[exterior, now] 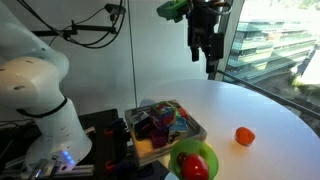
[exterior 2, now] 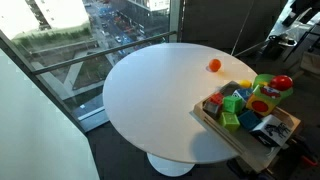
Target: Place the toy orange in the bowl
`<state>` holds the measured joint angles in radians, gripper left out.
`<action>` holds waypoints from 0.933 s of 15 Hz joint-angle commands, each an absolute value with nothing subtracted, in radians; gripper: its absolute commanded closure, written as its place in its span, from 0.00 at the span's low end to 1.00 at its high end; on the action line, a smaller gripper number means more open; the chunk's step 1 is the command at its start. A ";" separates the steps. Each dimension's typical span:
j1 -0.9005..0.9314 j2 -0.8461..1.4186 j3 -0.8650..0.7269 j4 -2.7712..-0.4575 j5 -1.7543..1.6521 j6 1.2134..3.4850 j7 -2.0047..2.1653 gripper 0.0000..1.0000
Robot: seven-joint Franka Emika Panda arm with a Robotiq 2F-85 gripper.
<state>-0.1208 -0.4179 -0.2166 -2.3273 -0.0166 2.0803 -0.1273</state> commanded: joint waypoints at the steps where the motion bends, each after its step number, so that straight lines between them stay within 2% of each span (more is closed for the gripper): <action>1: -0.132 -0.417 -0.207 -2.323 -0.011 2.077 -0.132 0.00; 5: -0.132 -0.417 -0.207 -2.322 -0.011 2.077 -0.132 0.00; 14: -0.126 -0.283 -0.196 -2.165 0.021 1.968 -0.080 0.00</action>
